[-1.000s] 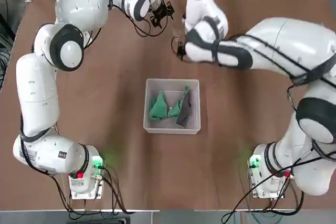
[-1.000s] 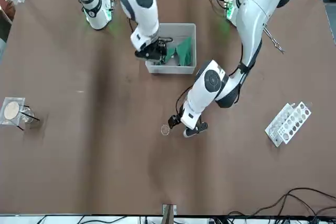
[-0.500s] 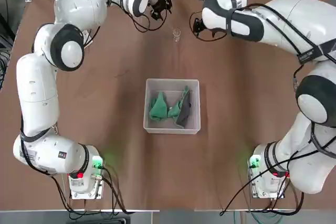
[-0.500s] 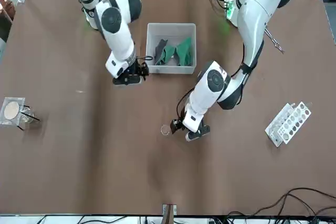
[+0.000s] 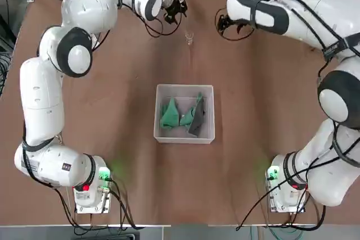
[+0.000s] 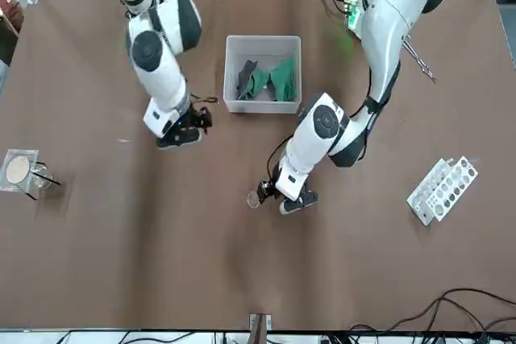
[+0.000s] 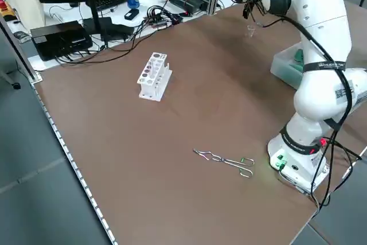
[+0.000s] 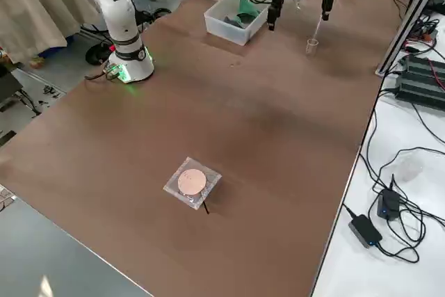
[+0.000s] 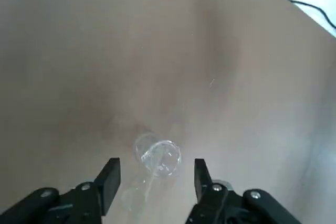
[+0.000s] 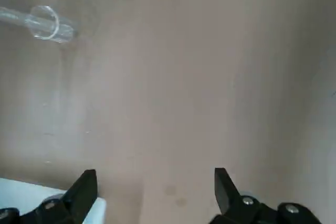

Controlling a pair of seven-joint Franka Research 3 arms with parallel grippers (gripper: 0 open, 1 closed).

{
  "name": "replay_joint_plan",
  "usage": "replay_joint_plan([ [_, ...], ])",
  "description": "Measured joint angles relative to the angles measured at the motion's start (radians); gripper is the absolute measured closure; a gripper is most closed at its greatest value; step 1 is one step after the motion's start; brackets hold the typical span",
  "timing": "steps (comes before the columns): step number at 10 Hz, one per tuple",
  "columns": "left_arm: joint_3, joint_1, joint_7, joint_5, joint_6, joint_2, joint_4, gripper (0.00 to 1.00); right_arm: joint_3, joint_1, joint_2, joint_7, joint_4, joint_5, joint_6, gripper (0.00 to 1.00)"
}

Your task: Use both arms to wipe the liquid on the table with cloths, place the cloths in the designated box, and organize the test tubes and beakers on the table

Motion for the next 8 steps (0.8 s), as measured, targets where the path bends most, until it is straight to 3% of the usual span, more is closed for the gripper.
replay_joint_plan([
  [4,0.022,0.001,0.010,0.002,0.001,0.001,0.000,0.35,0.000,-0.106,0.002,-0.310,0.026,0.127,0.005,0.01],
  [8,0.022,-0.002,0.012,0.003,-0.002,0.015,-0.017,0.35,0.012,-0.123,0.002,-0.325,0.054,0.128,0.005,0.01],
])
